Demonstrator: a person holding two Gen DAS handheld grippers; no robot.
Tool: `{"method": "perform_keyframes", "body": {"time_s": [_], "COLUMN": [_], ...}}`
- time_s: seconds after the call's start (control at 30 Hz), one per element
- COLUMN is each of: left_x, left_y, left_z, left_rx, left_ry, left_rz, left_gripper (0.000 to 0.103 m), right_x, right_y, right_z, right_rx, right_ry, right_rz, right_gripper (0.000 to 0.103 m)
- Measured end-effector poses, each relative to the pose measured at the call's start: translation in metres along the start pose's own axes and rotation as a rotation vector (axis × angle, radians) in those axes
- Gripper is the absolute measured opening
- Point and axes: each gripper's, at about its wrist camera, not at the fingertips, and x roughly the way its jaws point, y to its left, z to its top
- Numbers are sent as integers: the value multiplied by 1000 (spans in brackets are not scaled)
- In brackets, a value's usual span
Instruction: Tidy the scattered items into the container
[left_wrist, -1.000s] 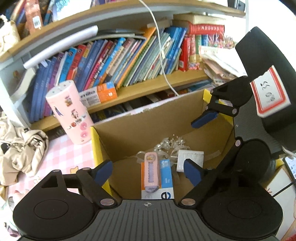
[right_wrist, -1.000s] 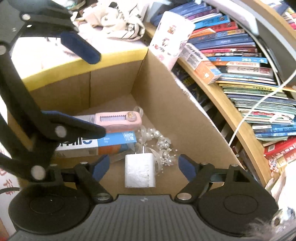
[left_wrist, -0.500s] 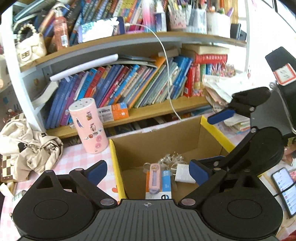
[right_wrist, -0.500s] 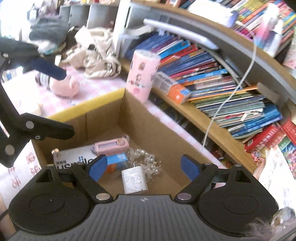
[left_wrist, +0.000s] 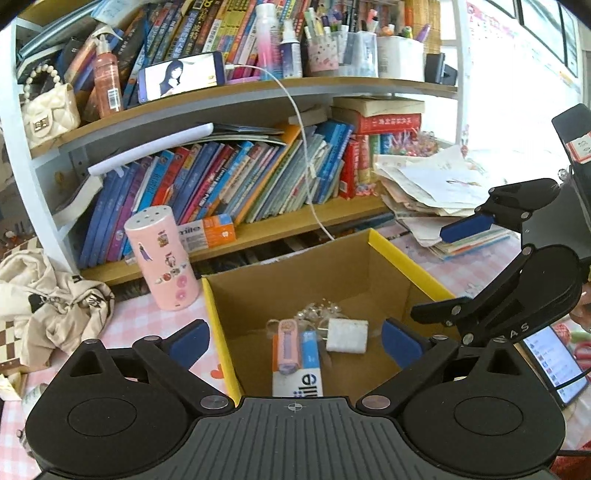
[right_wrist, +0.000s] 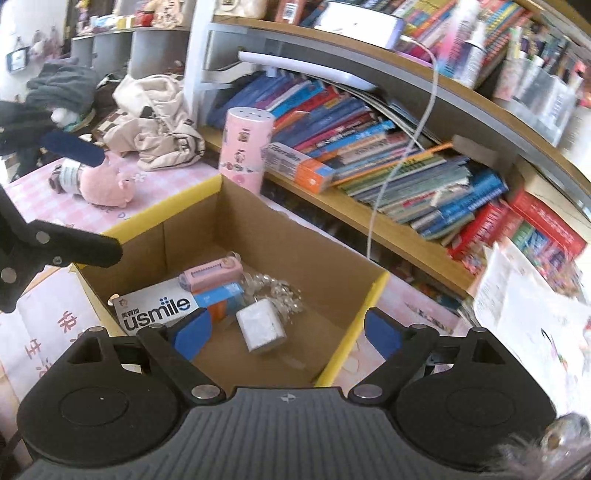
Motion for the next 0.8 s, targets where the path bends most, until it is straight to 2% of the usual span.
{"method": "perform_keyframes", "body": {"time_s": [0.27, 0.43, 0.8], "left_x": [-21, -36, -64], "left_y": [2, 8, 34], "left_z": [-11, -22, -57], "left_rx": [-16, -18, -44], "left_ry": [-64, -99, -74], "left_rz": [-19, -24, -39], "left_gripper": [101, 101, 101], "right_x": [-30, -42, -53], "right_y": [12, 28, 81], "right_z": [-15, -21, -35], "right_rx": [111, 174, 262], "right_ry": [-45, -45, 4], "right_rz": [-92, -115, -148], "right_gripper": [92, 93, 95]}}
